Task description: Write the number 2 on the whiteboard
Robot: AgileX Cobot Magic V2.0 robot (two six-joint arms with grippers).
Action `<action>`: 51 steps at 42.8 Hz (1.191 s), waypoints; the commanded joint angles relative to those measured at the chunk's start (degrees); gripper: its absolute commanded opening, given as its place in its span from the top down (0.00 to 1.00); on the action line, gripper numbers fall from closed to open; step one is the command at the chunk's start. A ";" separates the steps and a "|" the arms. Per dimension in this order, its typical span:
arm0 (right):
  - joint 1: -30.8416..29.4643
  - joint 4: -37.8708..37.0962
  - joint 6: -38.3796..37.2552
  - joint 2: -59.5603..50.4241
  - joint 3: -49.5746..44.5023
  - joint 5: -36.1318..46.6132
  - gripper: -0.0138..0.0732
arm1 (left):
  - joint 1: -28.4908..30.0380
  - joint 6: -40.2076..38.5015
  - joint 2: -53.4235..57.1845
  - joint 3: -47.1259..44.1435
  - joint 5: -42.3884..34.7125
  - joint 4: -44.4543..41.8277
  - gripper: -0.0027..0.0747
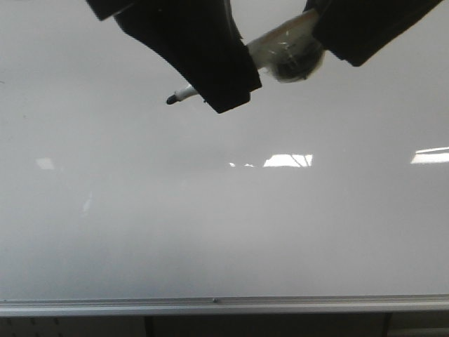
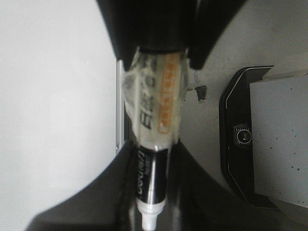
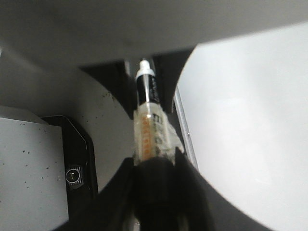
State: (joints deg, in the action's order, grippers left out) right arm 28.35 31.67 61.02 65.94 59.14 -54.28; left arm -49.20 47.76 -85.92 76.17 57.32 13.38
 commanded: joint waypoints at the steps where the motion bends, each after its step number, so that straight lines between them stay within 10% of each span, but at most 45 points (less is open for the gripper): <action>1: 0.01 2.48 0.44 -0.93 1.92 1.87 0.73 | -0.34 -0.17 1.88 2.02 -2.06 0.98 0.96; 15: -0.10 2.36 0.15 -0.93 1.92 1.66 0.82 | 0.01 -2.88 2.66 2.02 -2.25 -0.69 0.32; 37: -1.08 -24.40 -39.12 -1.52 5.58 -4.70 0.82 | 16.90 -20.18 17.23 -3.18 0.87 -0.43 0.32; 51: -13.05 -23.16 -43.47 -13.69 -6.18 6.75 0.82 | 27.45 -23.16 27.11 -13.21 -3.91 -0.31 0.32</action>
State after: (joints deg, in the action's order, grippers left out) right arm 18.29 7.76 17.85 56.65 54.52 -53.34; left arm -23.15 25.53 -60.89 63.18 57.84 11.80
